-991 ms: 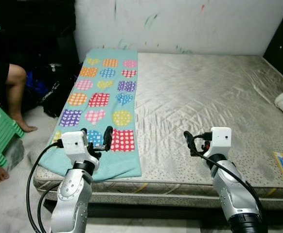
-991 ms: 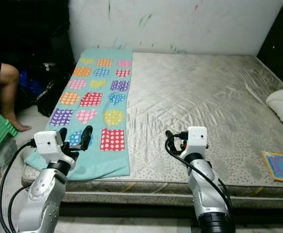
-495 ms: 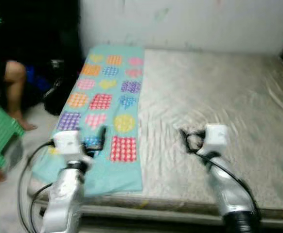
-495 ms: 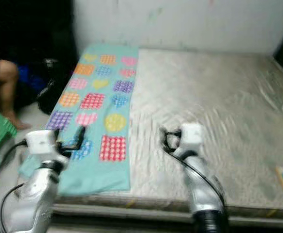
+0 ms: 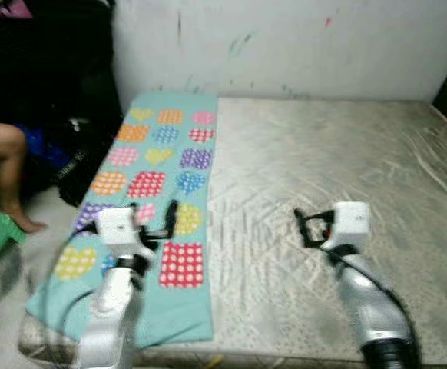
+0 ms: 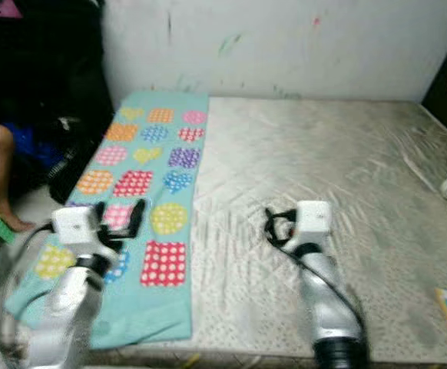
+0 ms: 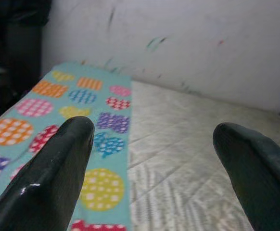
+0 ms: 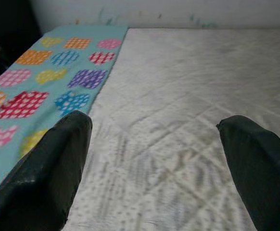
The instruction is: Clean up the room
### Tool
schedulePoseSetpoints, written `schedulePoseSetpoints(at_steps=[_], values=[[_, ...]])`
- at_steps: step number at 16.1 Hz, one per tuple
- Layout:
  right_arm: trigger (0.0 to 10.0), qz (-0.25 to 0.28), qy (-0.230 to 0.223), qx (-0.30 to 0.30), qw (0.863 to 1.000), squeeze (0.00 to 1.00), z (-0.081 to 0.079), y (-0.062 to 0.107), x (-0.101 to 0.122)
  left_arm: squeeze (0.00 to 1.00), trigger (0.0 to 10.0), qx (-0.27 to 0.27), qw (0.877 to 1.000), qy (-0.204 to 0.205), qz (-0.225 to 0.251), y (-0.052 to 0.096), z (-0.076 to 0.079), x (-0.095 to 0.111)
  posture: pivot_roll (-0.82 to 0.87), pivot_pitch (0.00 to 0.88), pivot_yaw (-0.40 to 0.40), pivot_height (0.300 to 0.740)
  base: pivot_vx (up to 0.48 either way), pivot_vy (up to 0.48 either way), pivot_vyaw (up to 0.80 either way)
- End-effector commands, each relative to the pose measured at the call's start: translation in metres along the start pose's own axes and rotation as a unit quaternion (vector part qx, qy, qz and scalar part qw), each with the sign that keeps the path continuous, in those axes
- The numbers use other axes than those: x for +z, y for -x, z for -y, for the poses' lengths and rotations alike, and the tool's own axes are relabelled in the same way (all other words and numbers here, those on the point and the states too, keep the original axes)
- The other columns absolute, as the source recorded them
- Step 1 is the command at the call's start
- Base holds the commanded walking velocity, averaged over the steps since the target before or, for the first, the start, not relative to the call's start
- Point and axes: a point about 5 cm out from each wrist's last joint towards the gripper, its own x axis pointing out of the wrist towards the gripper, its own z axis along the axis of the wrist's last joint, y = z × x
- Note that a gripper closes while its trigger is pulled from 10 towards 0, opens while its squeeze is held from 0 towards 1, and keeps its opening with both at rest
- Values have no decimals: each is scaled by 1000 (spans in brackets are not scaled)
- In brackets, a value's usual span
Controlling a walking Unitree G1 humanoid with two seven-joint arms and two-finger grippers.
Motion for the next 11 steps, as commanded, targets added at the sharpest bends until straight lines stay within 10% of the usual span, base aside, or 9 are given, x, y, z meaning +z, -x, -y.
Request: schedulePoseSetpoints(at_steps=[1, 11], values=[[10000, 7, 6, -7, 1000, 0, 6, 0, 5, 0, 10000, -5, 1000, 5, 6, -2, 4, 3, -89, 0, -9, 740, 398, 0, 0], [10000, -5, 14, -6, 1000, 0, 7, 1, 1, 0, 10000, 5, 1000, 23, -8, -2, 7, -1, -90, 0, -9, 740, 80, 178, 0]])
